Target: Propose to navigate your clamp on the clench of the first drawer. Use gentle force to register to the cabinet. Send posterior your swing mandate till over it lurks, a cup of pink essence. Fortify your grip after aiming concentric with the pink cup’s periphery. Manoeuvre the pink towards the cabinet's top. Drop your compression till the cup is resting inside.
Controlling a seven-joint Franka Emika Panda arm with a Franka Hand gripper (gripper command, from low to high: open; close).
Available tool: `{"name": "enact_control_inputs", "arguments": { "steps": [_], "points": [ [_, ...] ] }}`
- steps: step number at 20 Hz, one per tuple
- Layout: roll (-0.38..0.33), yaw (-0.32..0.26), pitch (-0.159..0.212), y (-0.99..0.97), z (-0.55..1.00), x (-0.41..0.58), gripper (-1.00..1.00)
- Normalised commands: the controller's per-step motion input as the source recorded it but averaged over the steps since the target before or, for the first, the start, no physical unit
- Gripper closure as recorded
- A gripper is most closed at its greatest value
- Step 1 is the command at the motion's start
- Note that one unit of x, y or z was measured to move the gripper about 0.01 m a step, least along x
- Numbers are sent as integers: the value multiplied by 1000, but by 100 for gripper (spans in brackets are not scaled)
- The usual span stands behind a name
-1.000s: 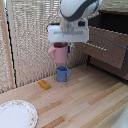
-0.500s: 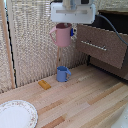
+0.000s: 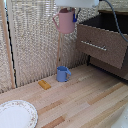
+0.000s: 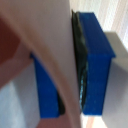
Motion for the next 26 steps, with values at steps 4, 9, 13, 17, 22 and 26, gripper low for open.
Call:
{"name": "enact_control_inputs", "arguments": {
  "steps": [4,9,13,17,22,26],
  "points": [
    [-37,-137,15,-490,1000,539,100],
    [36,-46,36,-879,938,305,100],
    [70,-1,70,-1000,774,-6,100],
    [64,0,128,-1000,689,-130,100],
    [48,0,144,-1000,497,-171,100],
    [33,0,108,-1000,157,-25,100]
  ]
}}
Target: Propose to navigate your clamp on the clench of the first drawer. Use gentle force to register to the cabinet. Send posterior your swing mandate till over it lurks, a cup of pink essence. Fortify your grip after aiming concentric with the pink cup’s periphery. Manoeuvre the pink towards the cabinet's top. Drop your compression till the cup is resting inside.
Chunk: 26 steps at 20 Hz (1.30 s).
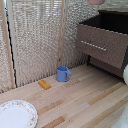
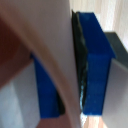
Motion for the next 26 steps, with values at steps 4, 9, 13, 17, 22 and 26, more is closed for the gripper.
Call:
{"name": "enact_control_inputs", "arguments": {
  "steps": [4,9,13,17,22,26],
  "points": [
    [32,0,80,-991,-184,183,100],
    [12,12,107,-761,-361,307,100],
    [-2,5,99,-437,-469,152,100],
    [-67,0,64,-333,-521,59,100],
    [-150,45,31,-342,-462,30,-100],
    [-80,149,22,-324,-116,0,-100]
  ]
}}
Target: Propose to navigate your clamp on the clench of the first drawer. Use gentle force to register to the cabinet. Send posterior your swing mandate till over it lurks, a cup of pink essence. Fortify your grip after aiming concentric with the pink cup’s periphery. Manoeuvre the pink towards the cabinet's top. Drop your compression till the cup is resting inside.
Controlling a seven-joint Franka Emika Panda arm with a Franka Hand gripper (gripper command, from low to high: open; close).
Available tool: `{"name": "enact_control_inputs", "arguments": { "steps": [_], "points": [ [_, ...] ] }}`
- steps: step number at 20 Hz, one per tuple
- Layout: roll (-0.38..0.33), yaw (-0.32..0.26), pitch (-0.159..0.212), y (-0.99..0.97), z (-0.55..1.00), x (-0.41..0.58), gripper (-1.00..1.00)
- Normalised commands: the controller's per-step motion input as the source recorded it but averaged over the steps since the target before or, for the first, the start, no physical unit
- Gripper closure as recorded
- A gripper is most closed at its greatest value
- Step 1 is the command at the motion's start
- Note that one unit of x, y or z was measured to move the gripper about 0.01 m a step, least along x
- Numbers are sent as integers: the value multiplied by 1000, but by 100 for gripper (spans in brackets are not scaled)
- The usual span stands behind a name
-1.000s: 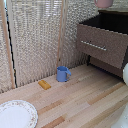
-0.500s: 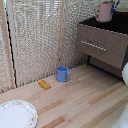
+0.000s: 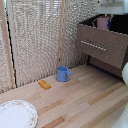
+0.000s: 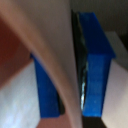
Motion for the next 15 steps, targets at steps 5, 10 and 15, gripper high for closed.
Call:
{"name": "enact_control_inputs", "arguments": {
  "steps": [5,10,15],
  "points": [
    [0,68,78,-94,708,0,-100],
    [-1,45,13,0,1000,3,-100],
    [-2,-12,1,13,942,38,-100]
  ]
}}
